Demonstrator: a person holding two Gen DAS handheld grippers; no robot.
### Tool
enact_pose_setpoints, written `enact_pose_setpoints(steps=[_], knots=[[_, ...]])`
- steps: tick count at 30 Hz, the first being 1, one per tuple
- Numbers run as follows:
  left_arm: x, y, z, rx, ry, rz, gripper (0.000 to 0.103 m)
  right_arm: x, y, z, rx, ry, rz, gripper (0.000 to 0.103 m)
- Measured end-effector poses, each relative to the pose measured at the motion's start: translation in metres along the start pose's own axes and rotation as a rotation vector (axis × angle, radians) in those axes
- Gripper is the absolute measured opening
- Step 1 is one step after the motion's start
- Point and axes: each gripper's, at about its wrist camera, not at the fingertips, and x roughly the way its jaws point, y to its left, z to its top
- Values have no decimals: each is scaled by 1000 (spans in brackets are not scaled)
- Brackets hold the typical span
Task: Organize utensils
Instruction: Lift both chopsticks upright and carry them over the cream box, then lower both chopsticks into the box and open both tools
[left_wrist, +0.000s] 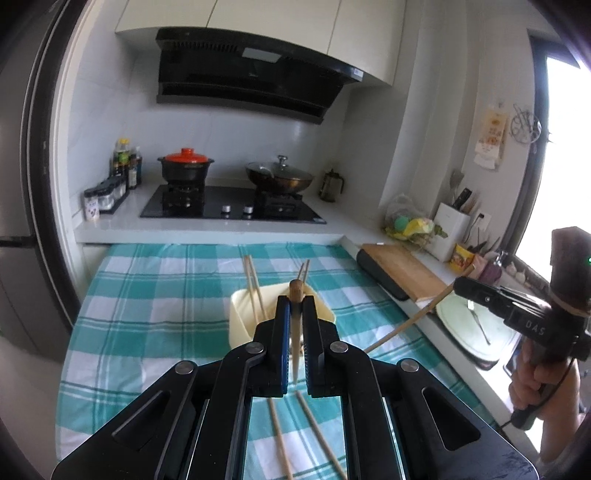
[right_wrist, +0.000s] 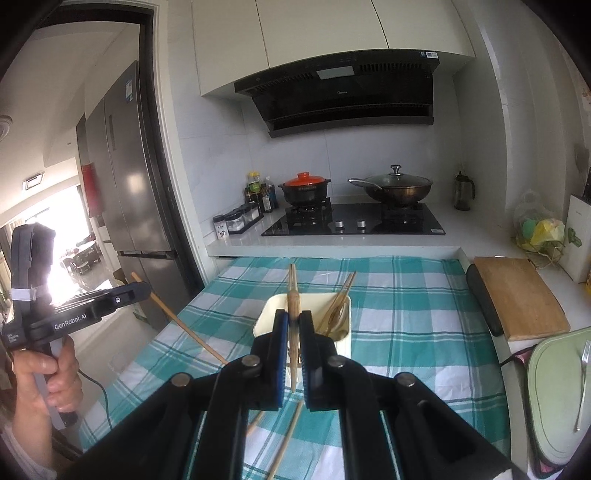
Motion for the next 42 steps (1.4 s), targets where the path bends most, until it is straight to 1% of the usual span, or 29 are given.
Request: enact_pose_setpoints(steps=[4, 6, 8, 10, 12, 14, 19, 21, 24, 28, 29, 30, 31, 32, 33, 34, 35, 36, 37, 38, 40, 42], knots=[[7, -7, 32, 30, -50, 7, 4, 4, 3, 31, -26, -42, -8, 7], [15, -9, 44, 43, -60, 23, 4, 10, 5, 48, -43, -61, -14, 7], [31, -10, 54, 59, -51, 42, 4, 21, 5, 62, -55, -68, -25, 7], [52, -9, 60, 71, -18, 56, 4, 39, 4, 72, -67, -53, -31, 7], [77, -6, 63, 78, 44, 63, 4, 61, 1, 78, -72, -14, -32, 7], [102, -2, 63, 75, 118, 61, 4, 87, -3, 79, -64, 43, -21, 7], [163, 14, 52, 34, 286, 39, 4, 161, -15, 75, -37, 240, 21, 7], [179, 18, 46, 21, 320, 44, 4, 191, -20, 72, -27, 319, 33, 6], [202, 25, 37, 5, 351, 57, 4, 232, -30, 67, 4, 397, 40, 7], [220, 29, 33, -8, 365, 69, 6, 267, -41, 56, 43, 428, 27, 8], [223, 29, 32, -11, 362, 79, 10, 275, -45, 54, 60, 432, 29, 8], [226, 31, 32, -17, 360, 79, 17, 281, -48, 53, 81, 431, 36, 9], [229, 32, 34, -25, 357, 81, 41, 287, -50, 53, 100, 431, 48, 9], [228, 33, 34, -34, 344, 89, 62, 292, -53, 53, 113, 429, 57, 9], [222, 35, 34, -41, 318, 108, 67, 293, -55, 53, 127, 417, 61, 18], [218, 37, 35, -40, 304, 113, 71, 293, -57, 54, 136, 402, 62, 29], [212, 38, 35, -35, 300, 112, 72, 291, -58, 55, 142, 382, 56, 36], [205, 39, 34, -30, 297, 113, 72, 285, -58, 56, 145, 361, 54, 48], [199, 40, 33, -24, 293, 120, 74, 277, -58, 57, 140, 334, 50, 50], [191, 41, 30, -14, 285, 131, 79, 268, -57, 57, 123, 311, 40, 50], [173, 40, 23, 12, 276, 156, 85, 250, -52, 56, 61, 281, 2, 50], [152, 38, 9, 41, 272, 175, 87, 227, -45, 50, -1, 257, -29, 51]])
